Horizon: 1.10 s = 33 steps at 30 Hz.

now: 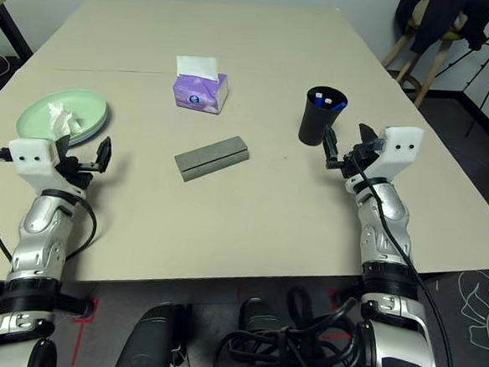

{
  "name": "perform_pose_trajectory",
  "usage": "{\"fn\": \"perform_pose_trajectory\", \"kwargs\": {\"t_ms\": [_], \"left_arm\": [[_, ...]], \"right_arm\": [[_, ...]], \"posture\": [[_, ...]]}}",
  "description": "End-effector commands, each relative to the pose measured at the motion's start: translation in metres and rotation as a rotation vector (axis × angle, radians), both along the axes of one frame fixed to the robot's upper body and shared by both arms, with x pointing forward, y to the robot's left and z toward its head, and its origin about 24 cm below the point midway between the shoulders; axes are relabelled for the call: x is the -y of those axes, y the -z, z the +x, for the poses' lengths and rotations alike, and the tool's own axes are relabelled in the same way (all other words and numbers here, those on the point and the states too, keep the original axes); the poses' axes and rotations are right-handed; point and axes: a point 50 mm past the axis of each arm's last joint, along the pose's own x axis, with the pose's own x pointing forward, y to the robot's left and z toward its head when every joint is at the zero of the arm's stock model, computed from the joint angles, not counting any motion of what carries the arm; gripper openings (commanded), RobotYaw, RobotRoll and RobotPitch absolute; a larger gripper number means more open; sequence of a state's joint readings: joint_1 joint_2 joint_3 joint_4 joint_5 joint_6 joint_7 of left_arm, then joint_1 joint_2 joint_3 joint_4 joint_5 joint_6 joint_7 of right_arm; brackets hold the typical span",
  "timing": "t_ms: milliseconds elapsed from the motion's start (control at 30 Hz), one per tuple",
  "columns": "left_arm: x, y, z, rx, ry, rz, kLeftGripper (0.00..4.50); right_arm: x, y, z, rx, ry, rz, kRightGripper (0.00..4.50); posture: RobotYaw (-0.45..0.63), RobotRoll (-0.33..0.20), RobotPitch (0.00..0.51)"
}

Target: Organize and tidy the items on the table.

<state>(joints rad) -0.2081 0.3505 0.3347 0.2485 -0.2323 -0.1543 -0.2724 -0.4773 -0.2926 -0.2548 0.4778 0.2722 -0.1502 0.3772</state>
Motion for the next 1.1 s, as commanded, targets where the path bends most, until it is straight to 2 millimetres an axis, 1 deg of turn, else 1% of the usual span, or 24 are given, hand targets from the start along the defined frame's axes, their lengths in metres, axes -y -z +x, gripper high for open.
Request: {"fn": "perform_pose_trajectory", "kwargs": {"t_ms": [33, 567, 800, 933, 1100], "left_arm": [[-0.003, 0.001, -0.002, 0.010, -0.006, -0.010, 4.50], [-0.001, -0.003, 0.004, 0.034, -0.001, -0.023, 4.50], [0.000, -0.003, 0.007, 0.044, -0.012, -0.032, 4.50], [0.000, -0.002, 0.007, 0.045, -0.016, -0.033, 4.50], [0.000, -0.003, 0.009, 0.047, -0.021, -0.035, 4.50]], "right_arm": [[-0.002, -0.002, 0.002, 0.015, 0.002, 0.005, 4.47], [-0.005, -0.005, 0.000, 0.020, 0.013, -0.008, 4.47], [-0.001, -0.006, 0.000, 0.025, 0.073, 0.000, 4.47], [0.000, -0.005, 0.001, 0.024, 0.083, -0.006, 4.47], [0.000, -0.006, 0.003, 0.029, 0.088, -0.008, 4.47]], "posture": [[0.06, 0.000, 0.078], [0.04, 0.000, 0.079], [0.01, 0.000, 0.088], [0.01, 0.000, 0.081], [0.00, 0.000, 0.085]]}}
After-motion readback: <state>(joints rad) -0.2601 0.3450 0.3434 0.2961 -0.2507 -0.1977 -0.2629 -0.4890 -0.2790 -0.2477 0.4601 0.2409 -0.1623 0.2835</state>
